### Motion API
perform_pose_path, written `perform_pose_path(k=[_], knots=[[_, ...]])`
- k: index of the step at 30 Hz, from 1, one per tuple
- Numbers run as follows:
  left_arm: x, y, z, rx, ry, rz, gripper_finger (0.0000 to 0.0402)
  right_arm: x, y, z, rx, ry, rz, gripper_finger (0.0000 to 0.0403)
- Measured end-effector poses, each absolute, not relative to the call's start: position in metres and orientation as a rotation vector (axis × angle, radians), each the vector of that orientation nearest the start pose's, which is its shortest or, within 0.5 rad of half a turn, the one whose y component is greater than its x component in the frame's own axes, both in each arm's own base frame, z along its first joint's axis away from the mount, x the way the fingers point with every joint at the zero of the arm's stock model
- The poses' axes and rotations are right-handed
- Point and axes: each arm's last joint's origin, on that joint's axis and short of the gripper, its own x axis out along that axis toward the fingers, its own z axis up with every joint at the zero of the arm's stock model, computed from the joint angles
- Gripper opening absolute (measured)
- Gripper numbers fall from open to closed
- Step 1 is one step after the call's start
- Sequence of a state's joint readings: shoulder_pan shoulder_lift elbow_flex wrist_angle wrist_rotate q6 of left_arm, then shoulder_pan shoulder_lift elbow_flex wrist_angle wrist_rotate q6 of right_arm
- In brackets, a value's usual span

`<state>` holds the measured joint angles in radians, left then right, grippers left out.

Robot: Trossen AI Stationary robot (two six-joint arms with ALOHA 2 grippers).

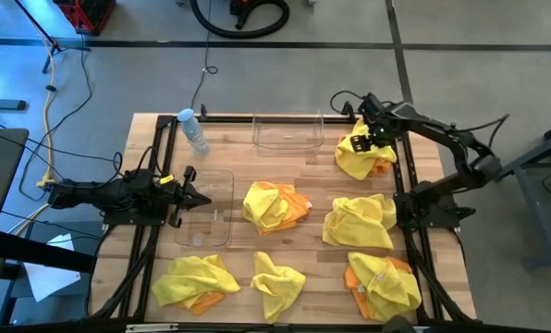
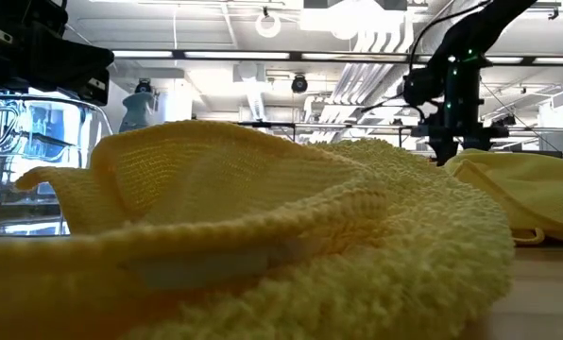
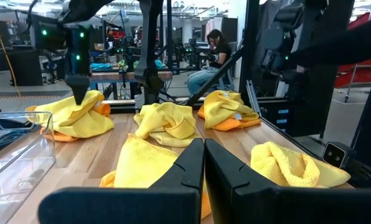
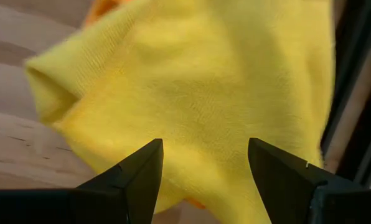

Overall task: Sort microfiber towel by color & place in baskets
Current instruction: Put the yellow microfiber towel into the top transparent bin

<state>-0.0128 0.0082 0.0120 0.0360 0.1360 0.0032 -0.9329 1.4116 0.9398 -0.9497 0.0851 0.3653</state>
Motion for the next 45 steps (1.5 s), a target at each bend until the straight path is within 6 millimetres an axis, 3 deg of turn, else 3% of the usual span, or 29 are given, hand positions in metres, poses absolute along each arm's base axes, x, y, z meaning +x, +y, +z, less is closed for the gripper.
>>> perform_pose_path(k=[9, 13, 18, 21, 24, 27, 36, 41, 45], knots=[[0.097, -0.005, 0.170, 0.006, -0.040, -0.149, 0.0001, 0.136, -0.187, 0.177, 0.899, 1.241, -1.084, 0.0213], [0.097, -0.005, 0.170, 0.006, -0.040, -0.149, 0.0001, 0.132, -0.182, 0.168, 0.920, 1.263, -1.066, 0.0154], [0.097, -0.005, 0.170, 0.006, -0.040, -0.149, 0.0001, 0.131, -0.177, 0.163, 0.962, 1.274, -1.022, 0.0032], [0.097, -0.005, 0.170, 0.006, -0.040, -0.149, 0.0001, 0.133, -0.176, 0.171, 0.953, 1.242, -1.008, 0.0014], [0.097, -0.005, 0.170, 0.006, -0.040, -0.149, 0.0001, 0.135, -0.174, 0.189, 0.922, 1.163, -1.025, 0.0024], [0.097, -0.005, 0.170, 0.006, -0.040, -0.149, 0.0001, 0.136, -0.170, 0.216, 0.869, 1.069, -1.034, 0.0007], [0.097, -0.005, 0.171, 0.006, -0.040, -0.149, 0.0001, 0.139, -0.147, 0.323, 0.677, 0.686, -1.077, 0.0003], [0.097, -0.005, 0.170, 0.006, -0.040, -0.149, 0.0001, 0.154, -0.134, 0.381, 0.562, 0.466, -1.001, 0.0002], [0.097, -0.005, 0.170, 0.006, -0.040, -0.149, 0.0001, 0.176, -0.131, 0.413, 0.490, 0.351, -0.913, 0.0001]])
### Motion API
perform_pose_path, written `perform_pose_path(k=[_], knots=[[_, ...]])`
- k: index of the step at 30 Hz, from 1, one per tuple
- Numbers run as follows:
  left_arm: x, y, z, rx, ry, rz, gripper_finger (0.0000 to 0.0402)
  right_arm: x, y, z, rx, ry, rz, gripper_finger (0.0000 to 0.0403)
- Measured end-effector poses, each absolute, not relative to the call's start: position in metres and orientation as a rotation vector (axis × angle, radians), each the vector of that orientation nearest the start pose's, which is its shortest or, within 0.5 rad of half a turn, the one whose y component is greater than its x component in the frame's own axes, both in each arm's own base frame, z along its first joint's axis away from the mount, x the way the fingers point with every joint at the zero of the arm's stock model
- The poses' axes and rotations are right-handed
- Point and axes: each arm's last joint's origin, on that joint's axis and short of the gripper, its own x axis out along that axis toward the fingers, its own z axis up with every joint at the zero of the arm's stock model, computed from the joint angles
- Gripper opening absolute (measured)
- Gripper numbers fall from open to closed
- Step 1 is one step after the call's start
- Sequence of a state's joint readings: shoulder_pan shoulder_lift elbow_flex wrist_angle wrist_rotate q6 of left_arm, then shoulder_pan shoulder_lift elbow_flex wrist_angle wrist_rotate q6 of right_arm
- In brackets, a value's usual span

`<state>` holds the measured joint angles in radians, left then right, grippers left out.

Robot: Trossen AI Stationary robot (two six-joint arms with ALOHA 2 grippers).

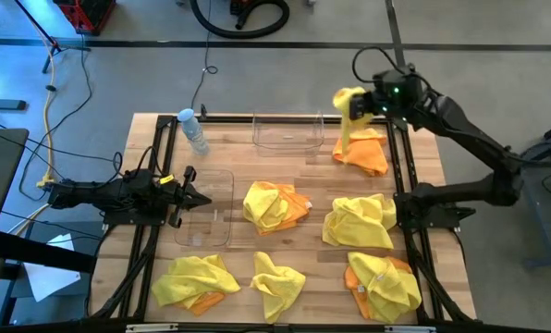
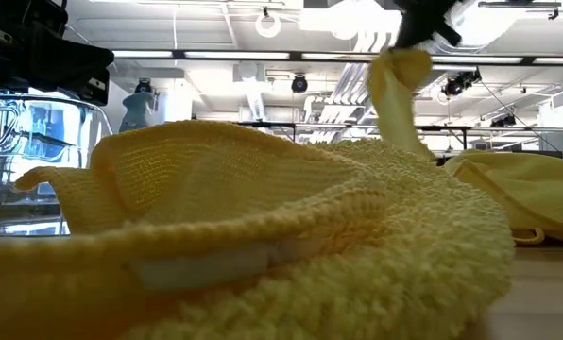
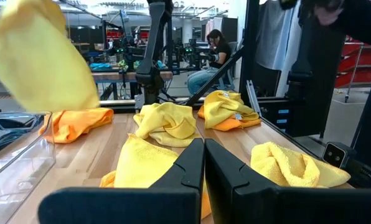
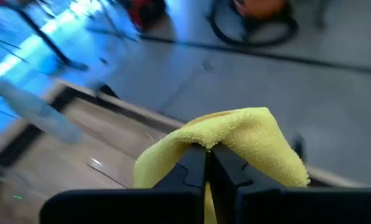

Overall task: Sort microfiber towel by color & place in baskets
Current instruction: Put the yellow microfiber towel into the top transparent bin

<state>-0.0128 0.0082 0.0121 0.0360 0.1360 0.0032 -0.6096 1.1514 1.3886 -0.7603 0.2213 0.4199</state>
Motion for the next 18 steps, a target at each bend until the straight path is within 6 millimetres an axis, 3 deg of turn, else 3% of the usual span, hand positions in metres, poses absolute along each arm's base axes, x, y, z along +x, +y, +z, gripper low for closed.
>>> perform_pose_path(k=[8, 18], knots=[[0.097, -0.005, 0.170, 0.006, -0.040, -0.149, 0.0001, 0.244, -0.136, 0.444, 0.387, 0.265, -0.763, 0.0000], [0.097, -0.005, 0.170, 0.006, -0.040, -0.148, 0.0001, 0.322, -0.153, 0.444, 0.328, 0.291, -0.664, 0.0000]])
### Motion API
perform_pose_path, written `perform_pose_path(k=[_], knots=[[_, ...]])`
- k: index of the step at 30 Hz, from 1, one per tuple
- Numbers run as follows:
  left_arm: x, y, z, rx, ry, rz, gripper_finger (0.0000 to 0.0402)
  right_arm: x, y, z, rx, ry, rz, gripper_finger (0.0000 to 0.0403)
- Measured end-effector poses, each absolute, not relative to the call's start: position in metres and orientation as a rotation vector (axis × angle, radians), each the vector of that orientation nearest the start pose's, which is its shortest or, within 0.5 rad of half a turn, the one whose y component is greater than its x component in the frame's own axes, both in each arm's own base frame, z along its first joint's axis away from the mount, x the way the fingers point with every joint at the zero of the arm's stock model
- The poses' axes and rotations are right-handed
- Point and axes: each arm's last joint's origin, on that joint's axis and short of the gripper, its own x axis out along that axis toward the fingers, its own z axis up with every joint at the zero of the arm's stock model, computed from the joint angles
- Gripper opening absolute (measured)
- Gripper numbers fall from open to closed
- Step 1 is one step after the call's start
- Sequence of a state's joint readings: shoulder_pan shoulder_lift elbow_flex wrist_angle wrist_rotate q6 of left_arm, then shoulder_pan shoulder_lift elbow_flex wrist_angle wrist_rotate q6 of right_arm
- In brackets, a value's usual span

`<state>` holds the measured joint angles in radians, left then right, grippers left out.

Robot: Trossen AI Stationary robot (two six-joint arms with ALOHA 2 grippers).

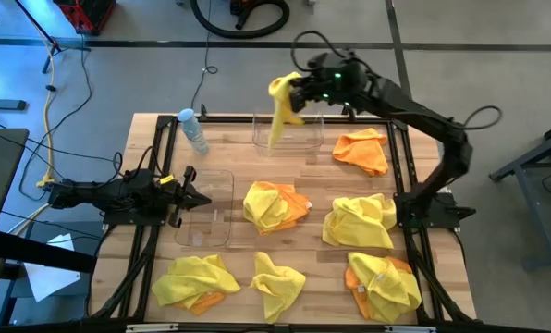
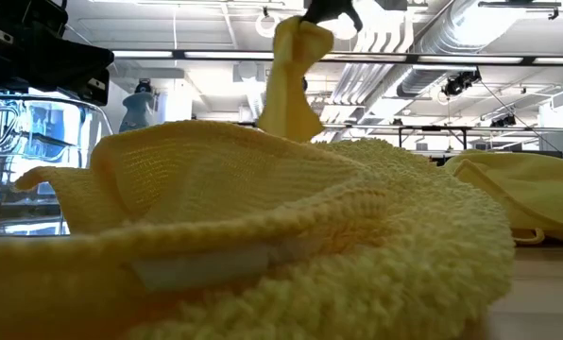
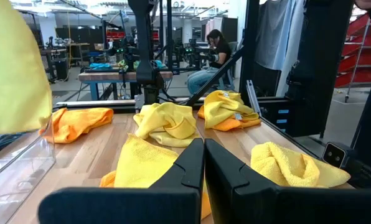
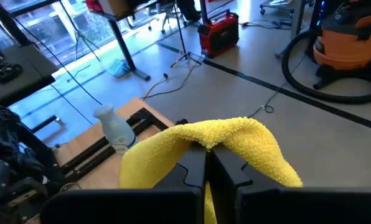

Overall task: Sort microfiber towel by color & place in baskets
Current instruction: Put the yellow microfiber towel into the top transparent bin

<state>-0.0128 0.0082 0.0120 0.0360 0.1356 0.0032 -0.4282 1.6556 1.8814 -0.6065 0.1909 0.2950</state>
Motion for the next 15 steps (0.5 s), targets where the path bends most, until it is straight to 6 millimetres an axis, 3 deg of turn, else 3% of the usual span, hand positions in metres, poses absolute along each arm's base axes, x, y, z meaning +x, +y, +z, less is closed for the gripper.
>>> perform_pose_path(k=[6, 11, 15], knots=[[0.097, -0.005, 0.171, 0.006, -0.040, -0.149, 0.0001, 0.345, -0.166, 0.419, 0.364, 0.393, -0.753, 0.0000], [0.097, -0.005, 0.170, 0.006, -0.040, -0.148, 0.0001, 0.341, -0.170, 0.394, 0.354, 0.570, -0.974, 0.0000], [0.097, -0.005, 0.171, 0.006, -0.040, -0.149, 0.0001, 0.333, -0.170, 0.386, 0.358, 0.642, -1.101, 0.0000]])
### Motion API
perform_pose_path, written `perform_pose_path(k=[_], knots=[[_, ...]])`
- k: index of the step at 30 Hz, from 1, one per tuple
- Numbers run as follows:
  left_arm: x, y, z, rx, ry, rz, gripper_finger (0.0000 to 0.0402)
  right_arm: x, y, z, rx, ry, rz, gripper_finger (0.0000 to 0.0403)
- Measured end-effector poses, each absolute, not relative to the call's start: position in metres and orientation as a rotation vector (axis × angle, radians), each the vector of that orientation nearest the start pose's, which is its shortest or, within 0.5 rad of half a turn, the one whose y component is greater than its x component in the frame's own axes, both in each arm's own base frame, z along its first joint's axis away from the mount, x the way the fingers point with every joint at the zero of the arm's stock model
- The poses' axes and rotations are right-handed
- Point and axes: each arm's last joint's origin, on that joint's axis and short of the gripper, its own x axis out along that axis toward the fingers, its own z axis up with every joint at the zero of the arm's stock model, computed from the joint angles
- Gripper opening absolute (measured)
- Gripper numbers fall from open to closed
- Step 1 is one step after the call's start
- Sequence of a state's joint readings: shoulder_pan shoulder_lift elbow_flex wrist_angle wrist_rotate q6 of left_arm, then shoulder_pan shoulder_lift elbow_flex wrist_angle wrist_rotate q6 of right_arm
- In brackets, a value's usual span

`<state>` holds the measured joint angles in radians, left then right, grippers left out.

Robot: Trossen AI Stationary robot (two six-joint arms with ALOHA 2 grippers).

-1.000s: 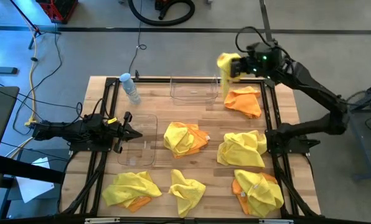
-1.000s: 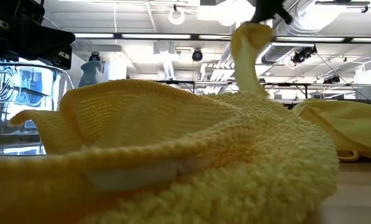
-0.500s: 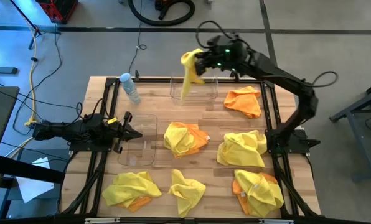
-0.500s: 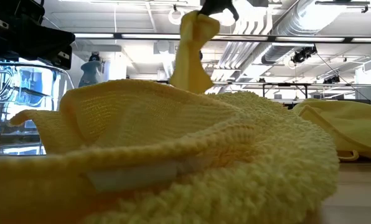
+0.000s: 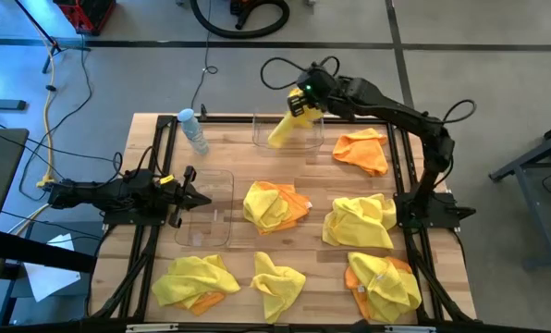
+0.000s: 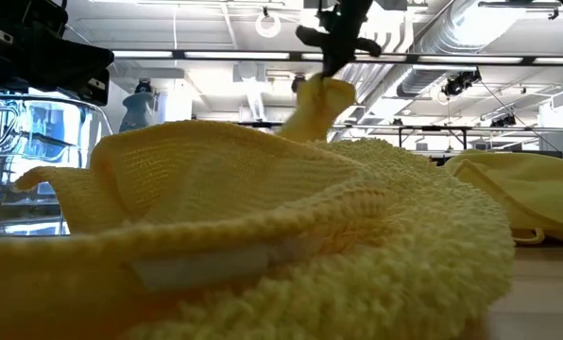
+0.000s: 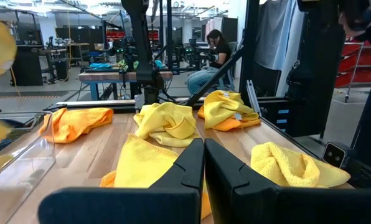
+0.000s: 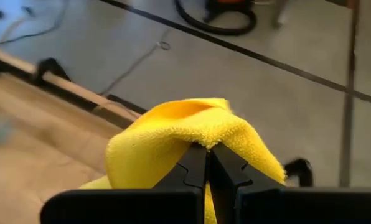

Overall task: Sort microfiber towel by color & place in baskets
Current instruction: Put the yellow microfiber towel into the top transparent bin

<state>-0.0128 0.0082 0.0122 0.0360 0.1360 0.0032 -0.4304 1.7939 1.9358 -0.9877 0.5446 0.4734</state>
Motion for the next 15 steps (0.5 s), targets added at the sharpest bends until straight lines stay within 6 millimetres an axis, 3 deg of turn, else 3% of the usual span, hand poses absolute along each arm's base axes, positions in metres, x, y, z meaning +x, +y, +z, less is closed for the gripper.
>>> perform_pose_path(k=[5, 8, 11, 15], knots=[[0.097, -0.005, 0.170, 0.006, -0.040, -0.149, 0.0001, 0.342, -0.169, 0.383, 0.410, 0.609, -1.043, 0.0000], [0.097, -0.005, 0.171, 0.006, -0.040, -0.148, 0.0001, 0.359, -0.171, 0.378, 0.452, 0.554, -0.944, 0.0000], [0.097, -0.005, 0.170, 0.006, -0.040, -0.148, 0.0001, 0.377, -0.176, 0.361, 0.487, 0.559, -0.880, 0.0000], [0.097, -0.005, 0.171, 0.006, -0.041, -0.148, 0.0001, 0.388, -0.184, 0.328, 0.545, 0.668, -0.925, 0.0000]])
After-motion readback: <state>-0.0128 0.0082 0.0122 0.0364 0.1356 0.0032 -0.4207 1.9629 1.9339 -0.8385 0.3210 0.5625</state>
